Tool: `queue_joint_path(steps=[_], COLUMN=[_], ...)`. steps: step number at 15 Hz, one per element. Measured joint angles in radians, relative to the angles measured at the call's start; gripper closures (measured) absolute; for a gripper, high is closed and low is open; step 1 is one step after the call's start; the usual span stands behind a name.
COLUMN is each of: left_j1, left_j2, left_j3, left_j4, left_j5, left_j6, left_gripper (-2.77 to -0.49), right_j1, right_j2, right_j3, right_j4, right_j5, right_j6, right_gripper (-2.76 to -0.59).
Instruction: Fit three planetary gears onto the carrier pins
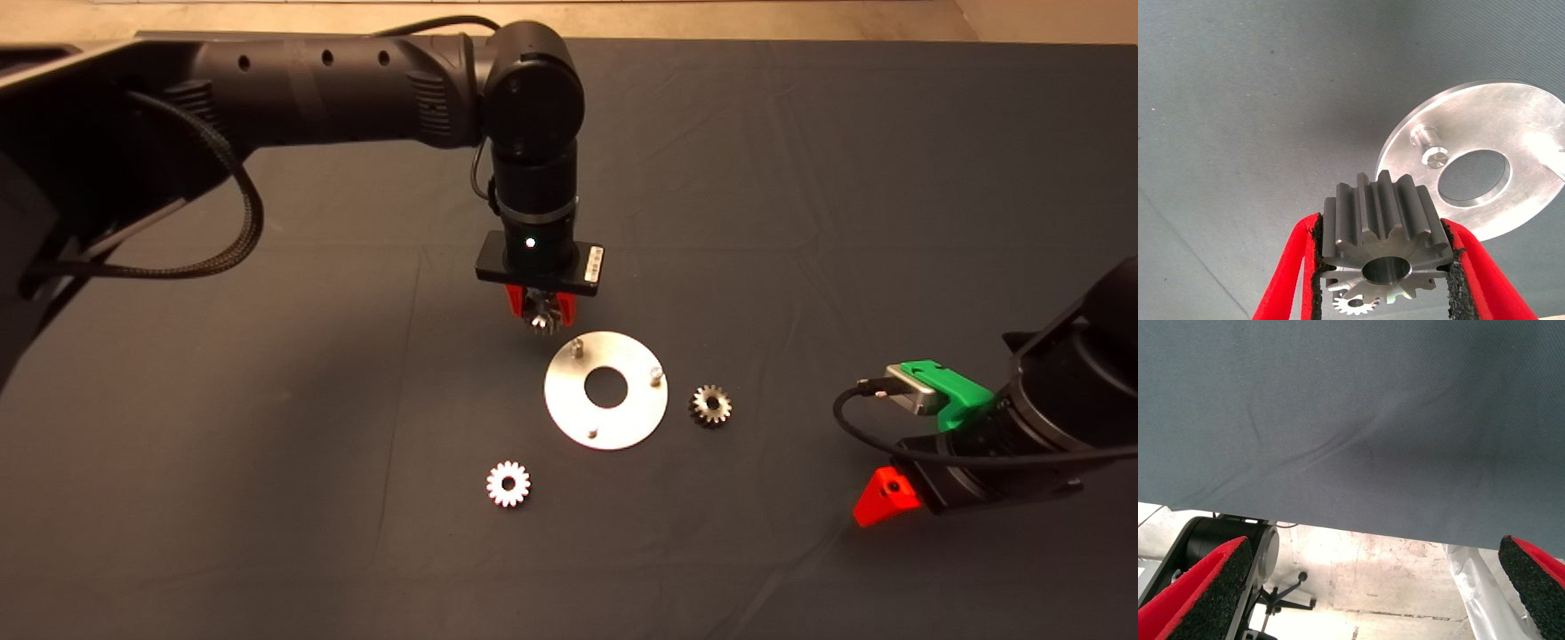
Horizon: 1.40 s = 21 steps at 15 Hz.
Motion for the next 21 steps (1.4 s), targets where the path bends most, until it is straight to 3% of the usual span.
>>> queue_joint_path(steps=[3, 8, 17, 19, 21], left_j1=[0.0, 0.001, 0.078, 0.084, 0.084], left_j2=[0.015, 0.059, 0.058, 0.058, 0.058], left_j3=[-0.001, -0.006, -0.014, -0.014, -0.016], left_j4=[0.001, 0.0, 0.001, 0.001, 0.001], left_j5=[0.006, -0.003, 0.002, 0.002, -0.013], left_j6=[0.0, 0.001, 0.024, 0.038, 0.047], left_gripper=[-0.9, -0.9, -0.9, -0.9, -0.9], right_j1=[0.0, 0.0, 0.0, 0.0, 0.0], right_j2=[0.0, 0.0, 0.0, 0.0, 0.0], right_j3=[0.0, 0.0, 0.0, 0.0, 0.0], right_j4=[0.0, 0.0, 0.0, 0.0, 0.0], right_j5=[0.0, 0.0, 0.0, 0.0, 0.0], right_j6=[0.0, 0.0, 0.0, 0.0, 0.0], right_gripper=[-2.76, -2.76, -2.76, -2.76, -2.76])
